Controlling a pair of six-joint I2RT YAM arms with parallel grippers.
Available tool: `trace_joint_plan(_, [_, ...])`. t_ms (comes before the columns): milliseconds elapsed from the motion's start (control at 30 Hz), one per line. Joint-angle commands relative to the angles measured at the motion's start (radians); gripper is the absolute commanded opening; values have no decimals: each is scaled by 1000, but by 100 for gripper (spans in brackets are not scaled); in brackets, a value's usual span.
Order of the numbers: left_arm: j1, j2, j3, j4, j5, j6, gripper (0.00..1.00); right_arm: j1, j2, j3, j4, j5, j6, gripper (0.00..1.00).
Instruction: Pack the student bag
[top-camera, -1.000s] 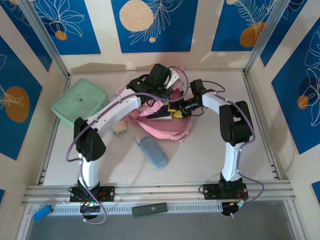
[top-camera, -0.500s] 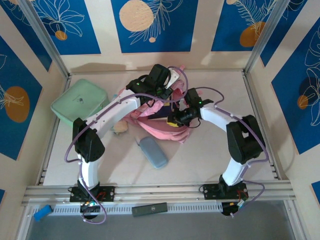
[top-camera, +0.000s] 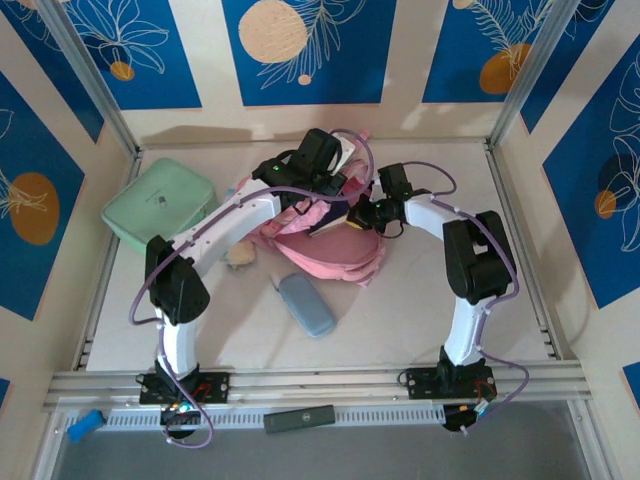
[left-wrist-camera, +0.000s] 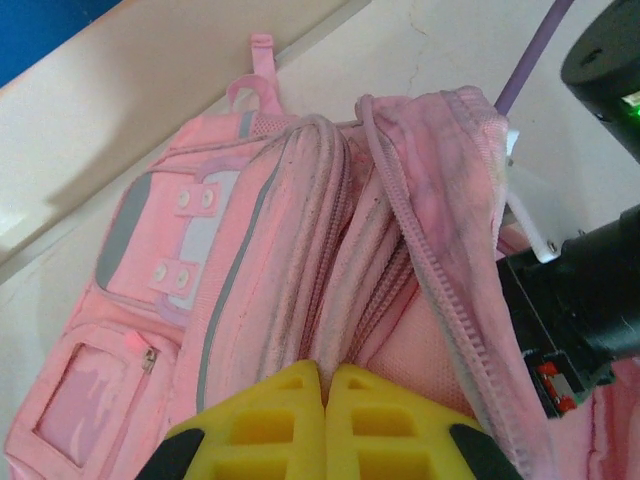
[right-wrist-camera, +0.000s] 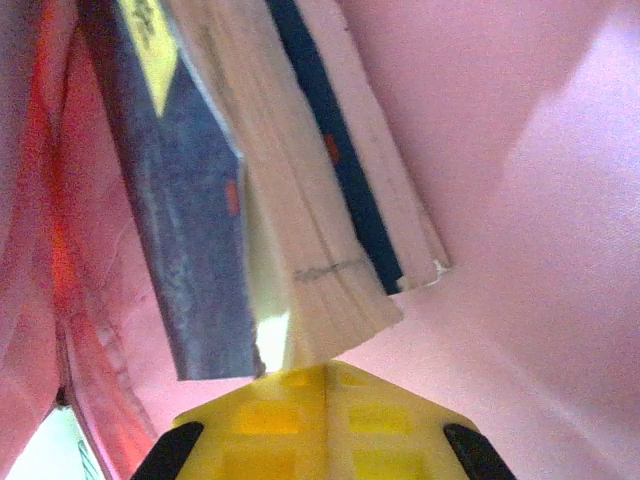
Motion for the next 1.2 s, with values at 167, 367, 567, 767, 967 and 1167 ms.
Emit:
trace_joint_plan(167, [4, 125, 158, 42, 55, -295, 0, -122, -256, -151, -97, -80, -16, 12])
trace_joint_plan(367, [-11, 306, 337, 16, 124, -428, 0, -217, -397, -122, -287, -20, -71, 18])
trace_joint_plan(567, [-3, 257, 346, -49, 157, -431, 44, -225, -474, -116, -390, -3, -70, 25])
trace_joint_plan(767, [8, -84, -23, 43, 225, -465, 64, -129, -541, -107, -517, 85, -91, 35])
trace_joint_plan(967, [44, -456, -561, 147, 161, -657, 69, 87, -580, -121, -596, 235, -39, 39])
trace_joint_plan(1167, [123, -635, -928, 245, 222, -897, 69, 344, -550, -138, -594, 373, 93, 40])
